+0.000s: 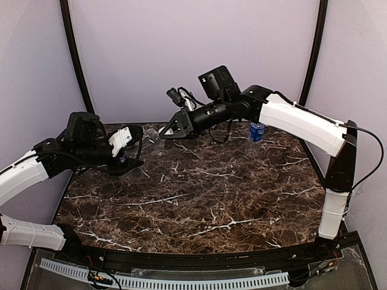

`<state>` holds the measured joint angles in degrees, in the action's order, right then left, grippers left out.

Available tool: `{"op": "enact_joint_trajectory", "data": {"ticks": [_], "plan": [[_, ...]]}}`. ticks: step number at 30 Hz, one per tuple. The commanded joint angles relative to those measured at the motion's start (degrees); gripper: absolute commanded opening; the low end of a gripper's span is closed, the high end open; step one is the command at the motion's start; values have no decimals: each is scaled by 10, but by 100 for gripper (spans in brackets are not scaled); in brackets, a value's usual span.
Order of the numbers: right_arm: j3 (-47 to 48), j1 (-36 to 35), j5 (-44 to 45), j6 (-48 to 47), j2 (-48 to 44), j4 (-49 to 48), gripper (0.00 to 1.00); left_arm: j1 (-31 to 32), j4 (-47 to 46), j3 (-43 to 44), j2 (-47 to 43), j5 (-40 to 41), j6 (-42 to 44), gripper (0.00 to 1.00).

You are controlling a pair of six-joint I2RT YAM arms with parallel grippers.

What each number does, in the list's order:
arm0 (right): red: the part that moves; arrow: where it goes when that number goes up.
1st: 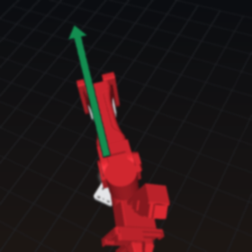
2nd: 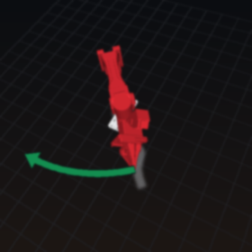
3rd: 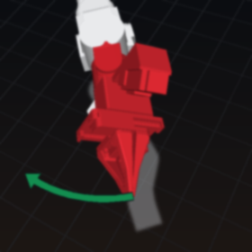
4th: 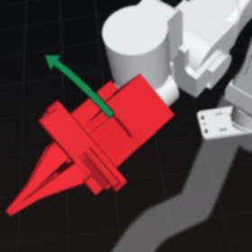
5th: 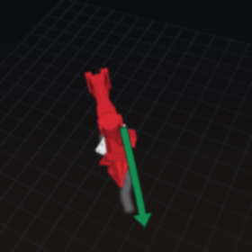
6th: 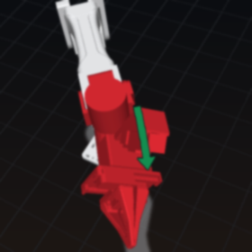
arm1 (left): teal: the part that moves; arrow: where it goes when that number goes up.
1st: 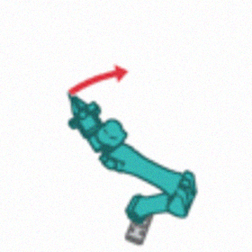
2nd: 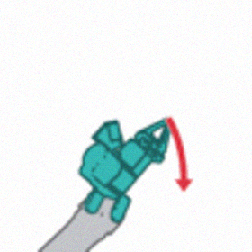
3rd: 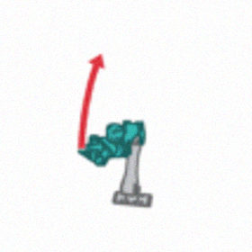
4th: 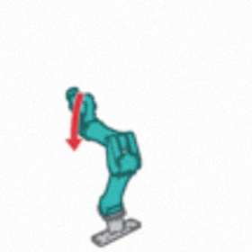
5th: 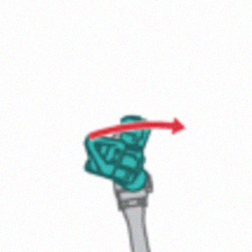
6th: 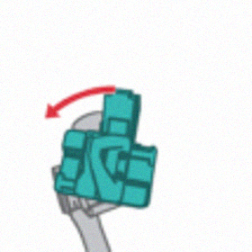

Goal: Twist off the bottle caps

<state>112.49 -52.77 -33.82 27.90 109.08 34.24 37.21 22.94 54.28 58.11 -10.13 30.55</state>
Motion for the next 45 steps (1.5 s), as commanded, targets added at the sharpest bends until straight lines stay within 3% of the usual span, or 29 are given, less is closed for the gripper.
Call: {"op": "enact_joint_trajectory", "data": {"ticks": [1,5,13,19,20,23,28,36,40,45], "plan": [[-20,-26,-22,-203,-26,-31,0,5,71,4,-15,-181,28,46],[-60,-80,-41,-424,-69,-11,0,4,156,33,1,-325,20,45],[-193,-162,31,-906,-163,-22,0,5,172,38,9,-388,8,44],[-164,-178,123,-996,-152,-6,0,5,154,34,13,-385,-7,44],[-173,-179,138,-997,-157,-17,5,4,153,33,11,-383,-8,44],[-208,-178,168,-962,-177,-58,51,5,141,27,6,-367,-19,44],[-228,-171,208,-774,-214,-130,97,4,64,12,-4,-244,-67,44],[-199,-78,191,-341,-226,-173,98,3,-49,-25,-14,-20,-60,44],[-134,-32,219,-81,-175,-116,84,4,-76,-38,-15,36,-41,44],[-42,-28,171,-8,-106,-49,74,5,-85,-50,-17,57,-31,44]]}}
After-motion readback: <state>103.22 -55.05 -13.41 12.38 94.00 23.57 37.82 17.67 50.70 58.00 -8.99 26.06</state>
